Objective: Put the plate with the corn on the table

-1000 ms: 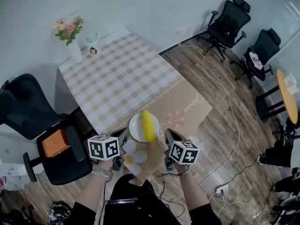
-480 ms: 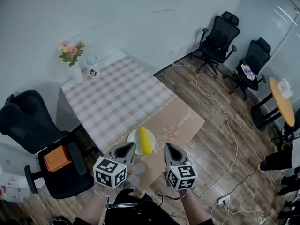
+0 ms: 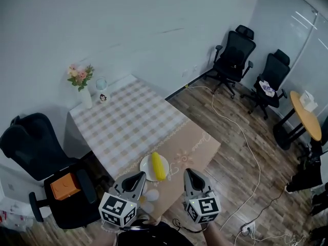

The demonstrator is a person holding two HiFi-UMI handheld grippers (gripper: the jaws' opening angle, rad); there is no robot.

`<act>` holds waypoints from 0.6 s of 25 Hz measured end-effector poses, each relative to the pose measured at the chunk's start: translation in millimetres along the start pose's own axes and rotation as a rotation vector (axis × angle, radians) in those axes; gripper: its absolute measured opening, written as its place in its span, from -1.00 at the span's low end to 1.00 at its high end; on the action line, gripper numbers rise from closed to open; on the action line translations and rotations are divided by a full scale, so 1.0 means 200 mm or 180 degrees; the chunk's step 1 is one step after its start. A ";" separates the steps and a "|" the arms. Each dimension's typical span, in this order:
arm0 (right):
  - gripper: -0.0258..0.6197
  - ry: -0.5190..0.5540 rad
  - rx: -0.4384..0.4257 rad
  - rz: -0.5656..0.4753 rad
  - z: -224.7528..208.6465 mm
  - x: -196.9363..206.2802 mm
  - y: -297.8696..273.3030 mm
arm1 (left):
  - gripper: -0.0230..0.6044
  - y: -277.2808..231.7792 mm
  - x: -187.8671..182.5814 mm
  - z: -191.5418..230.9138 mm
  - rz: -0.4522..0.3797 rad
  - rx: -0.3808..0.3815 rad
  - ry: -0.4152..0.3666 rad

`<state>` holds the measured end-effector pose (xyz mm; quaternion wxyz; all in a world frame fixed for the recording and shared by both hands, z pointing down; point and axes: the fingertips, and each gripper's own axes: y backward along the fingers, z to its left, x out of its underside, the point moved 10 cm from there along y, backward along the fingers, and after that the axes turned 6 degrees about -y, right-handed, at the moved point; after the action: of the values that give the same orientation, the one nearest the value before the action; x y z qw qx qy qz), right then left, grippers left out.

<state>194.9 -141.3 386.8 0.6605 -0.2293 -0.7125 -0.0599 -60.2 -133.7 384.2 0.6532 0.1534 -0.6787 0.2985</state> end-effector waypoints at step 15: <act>-0.79 0.0152 -0.0113 -0.0324 0.09 -0.12 0.13 | -0.89 0.09 -0.10 -0.12 -0.0297 -0.0047 -0.0391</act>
<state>189.3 -117.1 356.6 0.6692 -0.2029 -0.7061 -0.1116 -49.1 -108.4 359.3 0.6246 0.1981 -0.7118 0.2529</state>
